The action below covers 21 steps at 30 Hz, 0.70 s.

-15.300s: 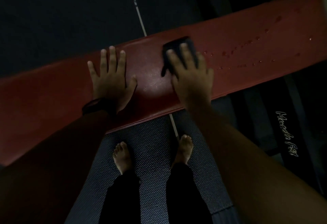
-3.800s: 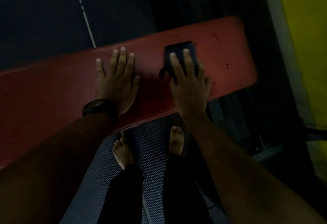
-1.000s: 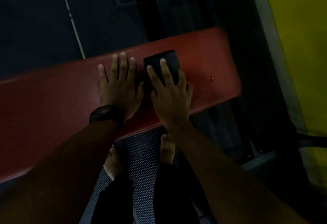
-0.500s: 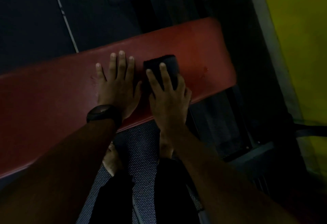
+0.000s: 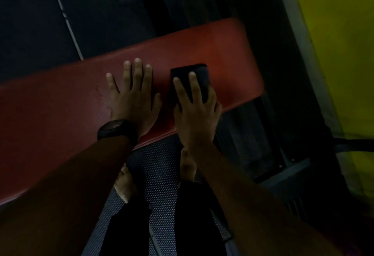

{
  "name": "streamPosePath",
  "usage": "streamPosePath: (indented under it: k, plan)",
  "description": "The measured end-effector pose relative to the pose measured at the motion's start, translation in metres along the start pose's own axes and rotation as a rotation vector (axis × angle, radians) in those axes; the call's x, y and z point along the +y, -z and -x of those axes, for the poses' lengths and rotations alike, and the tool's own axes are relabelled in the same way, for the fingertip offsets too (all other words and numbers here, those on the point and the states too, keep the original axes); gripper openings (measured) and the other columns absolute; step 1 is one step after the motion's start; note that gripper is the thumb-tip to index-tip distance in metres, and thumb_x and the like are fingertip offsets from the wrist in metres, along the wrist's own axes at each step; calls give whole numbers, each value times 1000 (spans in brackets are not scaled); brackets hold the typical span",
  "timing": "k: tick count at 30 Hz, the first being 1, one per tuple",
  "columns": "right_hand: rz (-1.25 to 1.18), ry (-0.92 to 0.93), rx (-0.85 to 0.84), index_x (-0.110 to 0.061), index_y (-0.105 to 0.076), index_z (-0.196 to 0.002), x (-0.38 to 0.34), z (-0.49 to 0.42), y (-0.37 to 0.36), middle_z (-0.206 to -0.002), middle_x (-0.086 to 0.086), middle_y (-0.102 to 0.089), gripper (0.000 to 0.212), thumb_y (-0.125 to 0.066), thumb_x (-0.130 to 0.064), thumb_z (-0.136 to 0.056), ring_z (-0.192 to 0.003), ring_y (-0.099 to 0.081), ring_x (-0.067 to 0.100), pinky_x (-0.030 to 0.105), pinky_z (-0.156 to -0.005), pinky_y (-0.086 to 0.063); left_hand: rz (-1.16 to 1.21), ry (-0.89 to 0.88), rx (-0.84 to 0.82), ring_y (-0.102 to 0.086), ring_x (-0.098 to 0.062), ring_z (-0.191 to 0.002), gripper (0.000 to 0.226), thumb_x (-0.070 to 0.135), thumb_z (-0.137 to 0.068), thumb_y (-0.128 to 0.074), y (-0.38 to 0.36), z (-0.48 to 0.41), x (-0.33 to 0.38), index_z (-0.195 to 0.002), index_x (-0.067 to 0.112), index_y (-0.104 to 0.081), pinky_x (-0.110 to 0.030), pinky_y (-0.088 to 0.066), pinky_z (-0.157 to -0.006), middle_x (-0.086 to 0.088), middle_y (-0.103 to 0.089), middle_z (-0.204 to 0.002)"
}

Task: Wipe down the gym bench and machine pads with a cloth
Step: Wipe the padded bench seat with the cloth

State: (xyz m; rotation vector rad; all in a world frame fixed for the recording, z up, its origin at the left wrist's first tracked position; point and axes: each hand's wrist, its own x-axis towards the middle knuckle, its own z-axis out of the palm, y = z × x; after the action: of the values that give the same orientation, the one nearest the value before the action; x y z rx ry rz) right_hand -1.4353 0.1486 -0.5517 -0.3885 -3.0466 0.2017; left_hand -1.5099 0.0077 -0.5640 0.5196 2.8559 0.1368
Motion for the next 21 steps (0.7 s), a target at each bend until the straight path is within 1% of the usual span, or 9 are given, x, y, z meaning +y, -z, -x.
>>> streamPosePath:
  k: [3, 4, 7, 9, 11, 13, 16, 18, 21]
  plan:
    - [177, 270, -13, -41, -40, -152, 40, -40, 4, -161, 0, -38, 62, -51, -40, -91, -131, -47, 38, 50, -86, -48, -12, 0, 5, -2, -32, -157, 74, 48, -100, -30, 0, -2, 1, -161, 10, -13, -67, -4, -119, -14, -8, -170]
    - [198, 196, -4, -41, -40, -152, 49, -48, 4, -161, 0, -38, 62, -51, -39, -91, -131, -48, 38, 51, -86, -48, -16, -5, 7, -3, -33, -156, 74, 48, -100, -30, 0, -3, 2, -161, 10, -13, -67, -4, -119, -14, -9, -169]
    - [69, -369, 61, -39, -37, -154, 43, -46, 5, -164, 1, -31, 65, -58, -37, -93, -134, -43, 41, 59, -94, -46, -28, -3, 8, -5, -34, -156, 76, 48, -98, -31, 2, -6, 4, -161, 9, -13, -67, -6, -119, -16, -10, -169]
    - [37, -500, 53, -37, -36, -155, 15, -29, 5, -165, 1, -29, 66, -57, -35, -93, -136, -41, 42, 60, -96, -45, -21, 7, 2, -4, -34, -156, 77, 48, -98, -31, 3, -10, 7, -161, 9, -12, -66, -6, -120, -16, -8, -169]
    - [9, -312, 18, -35, -40, -154, -6, -14, 2, -164, 2, -33, 64, -49, -38, -90, -133, -43, 42, 57, -93, -47, -21, 8, -7, -1, -34, -156, 77, 50, -98, -29, 4, -15, 10, -161, 10, -9, -66, -5, -120, -16, -5, -169]
    - [5, -1, -6, -36, -45, -151, -5, -17, -1, -161, 2, -38, 60, -44, -40, -91, -130, -46, 41, 53, -89, -48, -21, 14, -8, 1, -33, -157, 77, 51, -99, -26, 4, -21, 12, -162, 10, -7, -67, -5, -120, -15, -3, -170]
    - [97, 323, -13, -40, -42, -151, 26, -64, 0, -160, 0, -39, 60, -48, -40, -92, -129, -48, 38, 49, -86, -49, -9, 18, 5, 0, -32, -157, 76, 52, -100, -25, 3, -26, 12, -162, 11, -9, -68, -6, -120, -15, -5, -170]
    - [131, 296, -26, -41, -38, -153, 47, -92, 3, -162, -1, -37, 63, -48, -39, -91, -129, -47, 39, 50, -89, -48, -10, 6, 9, -2, -33, -157, 76, 51, -99, -27, 2, -29, 11, -161, 10, -12, -69, -6, -119, -16, -8, -169]
    - [68, -88, -15, -42, -34, -155, 66, -104, 9, -165, -2, -30, 66, -50, -36, -92, -135, -43, 38, 52, -96, -43, -11, -2, 8, -3, -33, -156, 76, 52, -100, -29, 3, -31, 10, -161, 10, -12, -68, -6, -120, -16, -9, -169]
